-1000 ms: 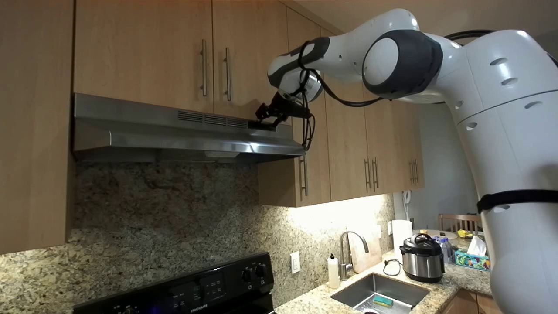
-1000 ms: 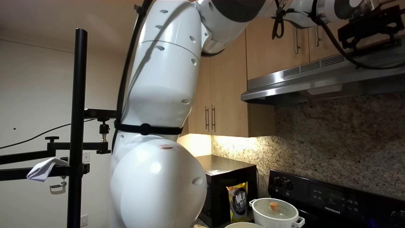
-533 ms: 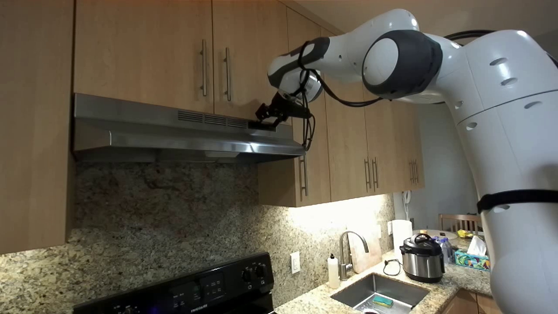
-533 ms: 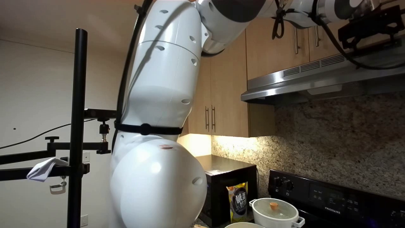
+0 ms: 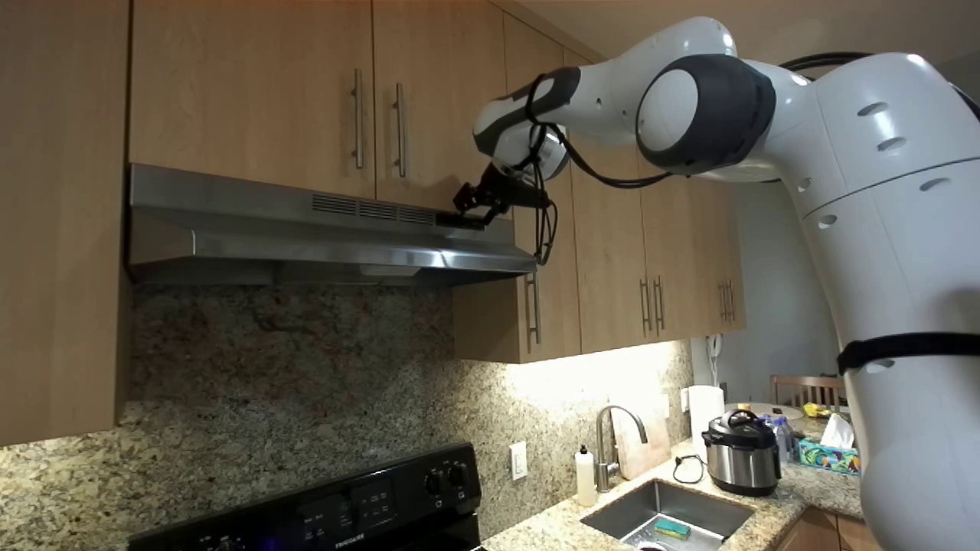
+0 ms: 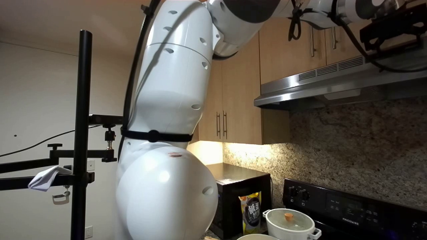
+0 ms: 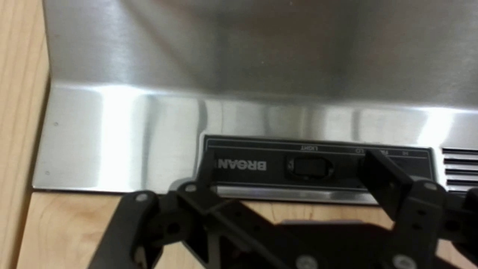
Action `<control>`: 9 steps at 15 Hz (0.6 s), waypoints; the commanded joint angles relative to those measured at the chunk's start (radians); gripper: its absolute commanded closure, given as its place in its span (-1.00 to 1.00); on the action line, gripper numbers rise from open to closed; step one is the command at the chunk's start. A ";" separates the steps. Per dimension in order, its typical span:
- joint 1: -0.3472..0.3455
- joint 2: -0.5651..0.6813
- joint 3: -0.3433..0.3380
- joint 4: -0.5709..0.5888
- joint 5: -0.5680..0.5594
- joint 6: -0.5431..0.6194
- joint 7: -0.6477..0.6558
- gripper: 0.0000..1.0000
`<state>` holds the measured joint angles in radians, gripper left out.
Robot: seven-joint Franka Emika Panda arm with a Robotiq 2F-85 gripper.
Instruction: Turn on the light on top of the stove
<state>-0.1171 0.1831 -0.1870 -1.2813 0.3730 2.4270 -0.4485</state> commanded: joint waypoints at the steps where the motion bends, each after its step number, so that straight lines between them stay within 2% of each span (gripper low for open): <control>1: -0.004 0.004 -0.005 0.009 -0.005 -0.009 -0.003 -1.00; 9: 0.003 0.008 -0.004 0.017 -0.003 -0.015 -0.009 -1.00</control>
<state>-0.1152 0.1838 -0.1929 -1.2813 0.3730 2.4270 -0.4485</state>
